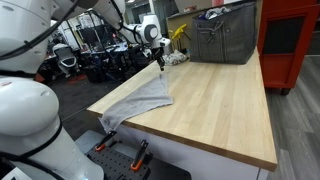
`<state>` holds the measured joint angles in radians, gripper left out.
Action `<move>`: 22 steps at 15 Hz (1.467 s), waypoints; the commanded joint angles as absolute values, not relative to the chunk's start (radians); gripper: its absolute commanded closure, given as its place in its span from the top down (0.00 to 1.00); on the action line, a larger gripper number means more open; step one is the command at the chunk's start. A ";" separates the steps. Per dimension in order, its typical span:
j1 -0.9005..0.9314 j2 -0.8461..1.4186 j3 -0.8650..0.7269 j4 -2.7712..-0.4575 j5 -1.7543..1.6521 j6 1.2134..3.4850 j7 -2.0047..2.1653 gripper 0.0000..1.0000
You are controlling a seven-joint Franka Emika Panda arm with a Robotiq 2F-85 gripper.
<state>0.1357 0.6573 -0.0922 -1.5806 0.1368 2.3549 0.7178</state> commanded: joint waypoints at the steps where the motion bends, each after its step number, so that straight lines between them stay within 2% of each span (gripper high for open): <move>1: 0.133 0.670 -0.094 -1.506 0.130 2.312 0.752 0.00; 7: 0.058 0.585 -0.067 -1.687 0.170 2.302 0.631 0.00; 13: -0.159 0.411 0.133 -1.962 0.430 2.441 0.106 0.00; 15: -0.185 0.346 0.137 -2.029 0.532 2.443 -0.036 0.00; 22: -0.158 0.240 0.093 -2.125 0.579 2.415 -0.172 0.00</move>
<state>-0.1758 0.2997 0.1069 -2.0693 0.5595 2.4172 -0.1265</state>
